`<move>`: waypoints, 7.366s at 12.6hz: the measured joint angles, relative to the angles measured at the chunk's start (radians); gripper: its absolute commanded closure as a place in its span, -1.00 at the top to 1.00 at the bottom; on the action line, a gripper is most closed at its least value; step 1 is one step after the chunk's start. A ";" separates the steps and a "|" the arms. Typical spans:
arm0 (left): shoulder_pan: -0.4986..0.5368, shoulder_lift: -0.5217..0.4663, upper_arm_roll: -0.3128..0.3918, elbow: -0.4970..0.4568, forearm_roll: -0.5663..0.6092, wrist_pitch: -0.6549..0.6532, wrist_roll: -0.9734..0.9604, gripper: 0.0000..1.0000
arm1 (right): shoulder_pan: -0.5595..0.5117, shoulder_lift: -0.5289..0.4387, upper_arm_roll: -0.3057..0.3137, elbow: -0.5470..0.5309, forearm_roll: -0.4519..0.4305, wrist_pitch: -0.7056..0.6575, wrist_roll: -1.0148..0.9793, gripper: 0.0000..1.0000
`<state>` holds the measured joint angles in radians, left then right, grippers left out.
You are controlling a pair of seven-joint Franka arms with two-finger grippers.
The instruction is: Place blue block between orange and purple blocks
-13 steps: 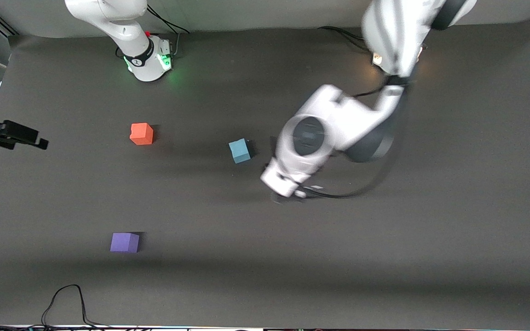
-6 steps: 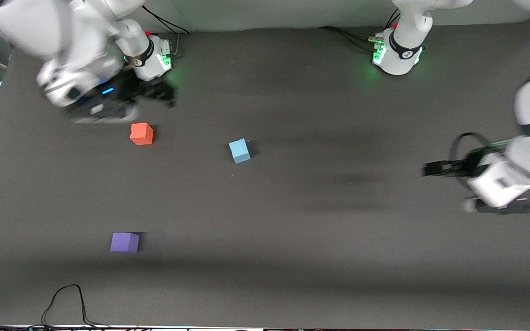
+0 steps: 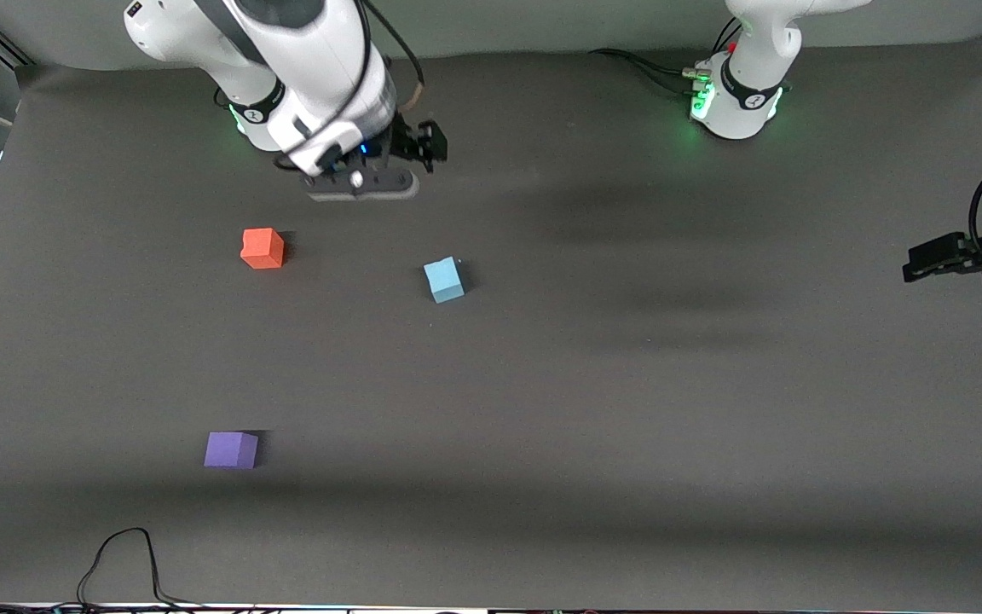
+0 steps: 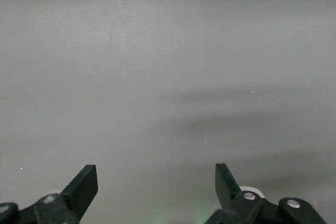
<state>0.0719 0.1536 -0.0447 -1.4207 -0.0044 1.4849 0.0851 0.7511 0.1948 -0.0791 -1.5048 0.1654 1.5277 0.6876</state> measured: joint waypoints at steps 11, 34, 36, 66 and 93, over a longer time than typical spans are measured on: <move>-0.113 -0.161 0.052 -0.214 0.030 0.115 -0.002 1.00 | 0.038 0.300 0.000 -0.427 0.000 0.749 -0.098 1.00; -0.124 -0.164 0.071 -0.215 0.009 0.094 -0.024 1.00 | -0.094 -0.085 -0.202 0.013 0.000 -0.088 -0.185 -0.25; -0.124 -0.164 0.071 -0.215 0.009 0.094 -0.025 1.00 | -0.094 -0.085 -0.293 0.019 -0.001 -0.128 -0.295 -0.24; -0.124 -0.164 0.073 -0.216 -0.007 0.095 -0.027 1.00 | -0.081 0.521 -0.724 -0.336 0.487 0.484 -1.203 -0.13; -0.124 -0.157 0.076 -0.217 -0.008 0.118 -0.027 1.00 | 0.332 0.349 -1.309 -0.254 0.442 0.193 -1.135 1.00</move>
<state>-0.0516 -0.0031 0.0309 -1.6374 -0.0128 1.6033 0.0580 1.0835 0.5439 -1.3876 -1.7587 0.6071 1.7208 -0.4470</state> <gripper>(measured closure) 0.000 0.000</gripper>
